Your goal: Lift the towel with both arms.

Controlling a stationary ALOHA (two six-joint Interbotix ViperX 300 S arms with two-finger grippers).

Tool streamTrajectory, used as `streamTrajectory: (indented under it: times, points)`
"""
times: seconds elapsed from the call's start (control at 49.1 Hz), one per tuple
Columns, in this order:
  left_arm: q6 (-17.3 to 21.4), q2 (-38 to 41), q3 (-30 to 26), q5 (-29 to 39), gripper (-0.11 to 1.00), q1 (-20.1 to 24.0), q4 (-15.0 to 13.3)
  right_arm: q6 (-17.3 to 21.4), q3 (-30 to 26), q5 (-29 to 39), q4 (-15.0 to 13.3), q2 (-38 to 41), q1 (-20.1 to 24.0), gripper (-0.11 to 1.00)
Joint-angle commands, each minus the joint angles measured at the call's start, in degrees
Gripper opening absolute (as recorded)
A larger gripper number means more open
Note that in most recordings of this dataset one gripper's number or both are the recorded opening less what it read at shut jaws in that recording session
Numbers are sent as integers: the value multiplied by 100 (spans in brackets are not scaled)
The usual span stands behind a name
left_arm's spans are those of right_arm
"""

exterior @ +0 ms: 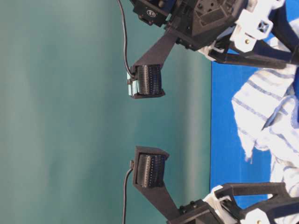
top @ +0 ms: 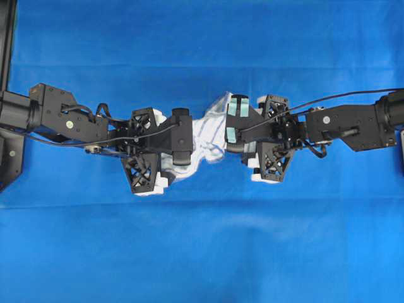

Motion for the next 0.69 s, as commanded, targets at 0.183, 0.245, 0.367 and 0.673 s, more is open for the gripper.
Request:
streamTrajectory:
  times: [0.183, 0.245, 0.367, 0.673]
  points:
    - [-97, -97, -9, 158, 22, 9, -9, -53, -53, -44, -9, -79, -44, 7]
    - [-97, -97, 0, 167, 9, 35, -9, -53, -53, -53, -18, -88, -44, 6]
    - [-97, -132, -9, 220, 5, 79, -9, -35, -62, -44, -9, -105, -44, 6]
    - [-325, -1055, -211, 1063, 5, 229, -9, 44, -264, 448, 18, -1020, -35, 6]
